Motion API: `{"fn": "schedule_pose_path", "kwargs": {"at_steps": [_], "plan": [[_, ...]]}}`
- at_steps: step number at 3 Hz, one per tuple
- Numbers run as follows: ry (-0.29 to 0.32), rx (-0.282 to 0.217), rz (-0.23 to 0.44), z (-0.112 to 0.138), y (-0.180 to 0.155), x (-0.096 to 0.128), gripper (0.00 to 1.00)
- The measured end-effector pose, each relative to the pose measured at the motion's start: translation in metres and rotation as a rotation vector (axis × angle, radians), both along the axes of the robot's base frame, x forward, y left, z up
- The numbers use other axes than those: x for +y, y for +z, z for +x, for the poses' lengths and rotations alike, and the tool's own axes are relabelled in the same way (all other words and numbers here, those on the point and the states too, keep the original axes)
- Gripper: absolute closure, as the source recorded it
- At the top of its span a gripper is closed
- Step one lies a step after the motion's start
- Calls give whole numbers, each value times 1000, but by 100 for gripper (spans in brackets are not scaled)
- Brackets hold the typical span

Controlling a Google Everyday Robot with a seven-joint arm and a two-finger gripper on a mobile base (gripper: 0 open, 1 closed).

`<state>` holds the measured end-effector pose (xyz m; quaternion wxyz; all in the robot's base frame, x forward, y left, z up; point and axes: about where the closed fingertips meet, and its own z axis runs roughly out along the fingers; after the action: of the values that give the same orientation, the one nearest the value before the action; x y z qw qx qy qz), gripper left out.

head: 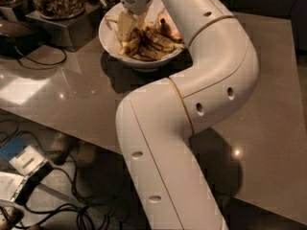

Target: Pick banana from white bowl

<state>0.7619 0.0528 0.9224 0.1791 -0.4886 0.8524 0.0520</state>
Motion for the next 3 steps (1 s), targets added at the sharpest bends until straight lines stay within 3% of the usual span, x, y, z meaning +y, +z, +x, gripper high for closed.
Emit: {"fn": "schedule_pose_path", "kwargs": {"at_steps": [2, 3], "plan": [[0, -7, 5, 4, -2, 3, 95], [0, -7, 5, 4, -2, 3, 100]]}}
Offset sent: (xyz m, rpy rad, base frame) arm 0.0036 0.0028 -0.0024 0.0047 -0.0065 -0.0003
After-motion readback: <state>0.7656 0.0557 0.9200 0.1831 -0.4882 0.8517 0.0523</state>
